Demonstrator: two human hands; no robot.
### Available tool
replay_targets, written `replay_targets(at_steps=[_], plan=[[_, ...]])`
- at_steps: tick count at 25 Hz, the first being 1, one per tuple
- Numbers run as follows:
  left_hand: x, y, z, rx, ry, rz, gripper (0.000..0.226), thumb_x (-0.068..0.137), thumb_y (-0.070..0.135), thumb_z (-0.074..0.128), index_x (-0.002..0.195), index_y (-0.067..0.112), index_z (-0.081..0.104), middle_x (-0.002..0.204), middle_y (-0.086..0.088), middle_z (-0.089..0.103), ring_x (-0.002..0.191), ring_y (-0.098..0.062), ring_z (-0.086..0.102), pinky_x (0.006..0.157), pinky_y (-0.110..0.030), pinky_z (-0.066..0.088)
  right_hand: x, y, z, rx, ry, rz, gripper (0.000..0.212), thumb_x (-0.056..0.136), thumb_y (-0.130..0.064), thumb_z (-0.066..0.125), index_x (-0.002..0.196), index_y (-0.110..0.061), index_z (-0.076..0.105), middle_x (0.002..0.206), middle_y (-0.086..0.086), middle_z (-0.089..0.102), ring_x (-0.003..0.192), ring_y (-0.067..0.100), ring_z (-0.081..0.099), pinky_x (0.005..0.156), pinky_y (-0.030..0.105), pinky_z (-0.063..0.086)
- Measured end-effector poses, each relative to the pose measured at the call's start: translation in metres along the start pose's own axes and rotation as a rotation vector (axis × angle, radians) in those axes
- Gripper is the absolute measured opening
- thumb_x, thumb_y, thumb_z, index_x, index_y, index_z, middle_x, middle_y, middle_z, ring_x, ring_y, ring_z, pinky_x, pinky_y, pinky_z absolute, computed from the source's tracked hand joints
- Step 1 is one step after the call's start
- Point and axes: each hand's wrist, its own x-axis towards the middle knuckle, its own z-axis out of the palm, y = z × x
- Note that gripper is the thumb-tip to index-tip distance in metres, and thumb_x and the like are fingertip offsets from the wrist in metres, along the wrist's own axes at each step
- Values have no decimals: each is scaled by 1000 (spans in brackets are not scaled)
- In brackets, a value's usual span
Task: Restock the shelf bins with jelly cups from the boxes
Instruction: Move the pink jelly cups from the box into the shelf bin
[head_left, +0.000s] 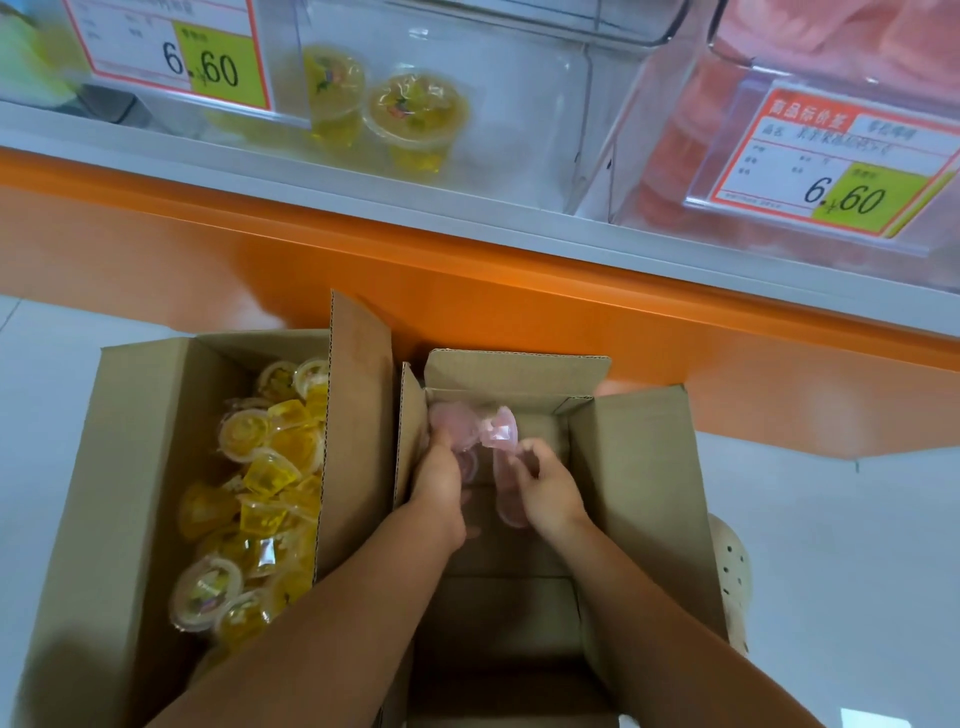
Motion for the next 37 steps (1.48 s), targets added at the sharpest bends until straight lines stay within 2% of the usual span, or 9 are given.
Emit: replay_targets(at_steps=[4,8,14,19,22,26,30,34,37], plan=[[-3,0,-4,71,-98,-13,55,92,69,45,136,38,55,140,-2,50,132,-34,42,104,-68,29,-27,-4,-10,308,-195,53,6,95,-24,58,94,-21,63,99,5,69,92,20,66,78,28,53],[-8,-3,-3,83,-141,-108,62,85,69,57,120,19,64,118,-20,66,103,-41,61,93,-62,47,-38,-30,-15,567,-370,105,14,97,-23,54,103,-18,65,97,11,71,86,25,69,75,35,56],[-15,-6,-7,-185,-11,-46,32,97,35,61,118,11,57,107,-18,61,86,-28,66,60,-35,61,4,-50,-39,125,-66,-40,24,100,-28,45,111,-24,67,105,-3,68,94,13,63,82,28,52],[-32,-22,-22,-217,-57,-116,37,102,40,49,109,7,64,69,-12,68,61,-17,62,47,-23,50,33,-36,3,-339,-323,-300,55,92,-27,61,140,-42,40,141,0,39,130,20,39,109,40,37],[-40,-26,-34,-219,-105,-137,40,102,44,47,96,8,63,67,-9,67,59,-16,60,47,-22,47,33,-36,28,-457,-325,-296,73,81,-45,68,142,-46,27,136,3,28,129,27,30,105,48,38],[-48,-26,-44,-169,-139,-162,40,102,45,46,92,10,63,75,-10,68,59,-16,63,49,-21,50,32,-38,32,-557,-238,-351,64,77,-41,70,131,-36,36,127,3,34,121,27,36,98,46,42],[-55,-26,-43,-150,-145,-163,47,102,48,44,110,7,67,88,-14,72,67,-17,65,51,-23,53,38,-44,36,-748,-226,-327,57,85,-42,62,134,-24,40,133,6,42,123,29,39,96,47,44],[-54,-30,-46,-129,-100,-163,54,99,53,47,122,7,63,105,-19,73,85,-25,71,54,-29,58,36,-42,43,-932,-231,-303,50,89,-28,60,136,-32,44,139,9,30,130,34,28,97,45,43],[-50,-33,-47,-130,-99,-139,50,100,51,47,121,7,61,109,-22,72,95,-31,72,71,-38,62,34,-36,38,-903,-218,-225,35,92,-29,58,126,-25,55,143,8,29,133,35,26,101,44,41]])
